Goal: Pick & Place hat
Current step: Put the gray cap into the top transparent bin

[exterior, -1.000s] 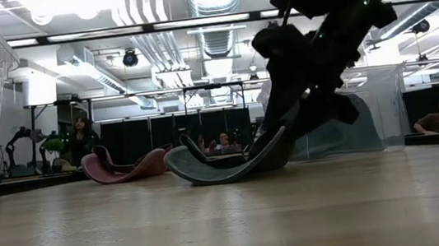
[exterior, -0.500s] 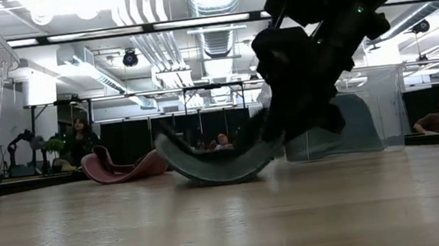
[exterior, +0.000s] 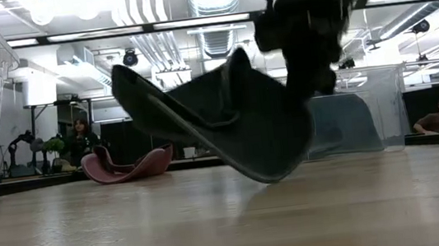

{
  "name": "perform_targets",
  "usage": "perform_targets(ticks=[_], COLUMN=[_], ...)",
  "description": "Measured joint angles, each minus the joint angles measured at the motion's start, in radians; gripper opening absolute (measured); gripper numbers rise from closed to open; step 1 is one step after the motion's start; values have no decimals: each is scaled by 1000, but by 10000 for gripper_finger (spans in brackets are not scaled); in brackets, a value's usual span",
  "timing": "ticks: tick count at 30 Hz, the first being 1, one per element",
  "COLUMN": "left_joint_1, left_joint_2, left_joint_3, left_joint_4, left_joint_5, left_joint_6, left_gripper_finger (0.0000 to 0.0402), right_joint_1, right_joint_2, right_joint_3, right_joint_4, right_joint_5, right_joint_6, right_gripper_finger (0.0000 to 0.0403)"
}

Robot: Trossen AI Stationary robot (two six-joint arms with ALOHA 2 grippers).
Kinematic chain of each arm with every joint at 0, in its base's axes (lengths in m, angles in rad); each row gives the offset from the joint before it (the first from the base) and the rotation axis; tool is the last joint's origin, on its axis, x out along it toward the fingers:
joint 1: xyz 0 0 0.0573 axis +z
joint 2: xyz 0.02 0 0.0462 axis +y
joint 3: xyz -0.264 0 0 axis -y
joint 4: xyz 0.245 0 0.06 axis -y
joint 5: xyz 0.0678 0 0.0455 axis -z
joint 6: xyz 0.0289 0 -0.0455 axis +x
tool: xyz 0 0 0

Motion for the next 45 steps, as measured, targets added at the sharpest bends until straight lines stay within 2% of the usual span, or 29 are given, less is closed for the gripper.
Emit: perform_targets(ticks=[11, 17, 23, 28, 36, 45], left_joint_1=[0, 0, 0, 0, 0, 0], left_joint_2=[0, 0, 0, 0, 0, 0], left_joint_3=[0, 0, 0, 0, 0, 0], left_joint_4=[6, 17, 20, 21, 25, 32], left_joint_5=[0, 0, 0, 0, 0, 0], left_joint_6=[-1, 3, 9, 10, 9, 14], left_gripper_finger=[167, 167, 167, 167, 167, 167], right_joint_1=[-2, -3, -7, -36, -140, -288], right_joint_2=[-11, -11, -11, -11, -14, -14], right_joint_3=[478, 735, 896, 971, 969, 876], right_joint_4=[-584, -882, -1082, -1203, -1198, -1198], right_joint_5=[96, 384, 622, 746, 798, 781], right_joint_6=[-327, -417, -478, -494, -596, -709], right_gripper_finger=[11, 12, 12, 12, 13, 13])
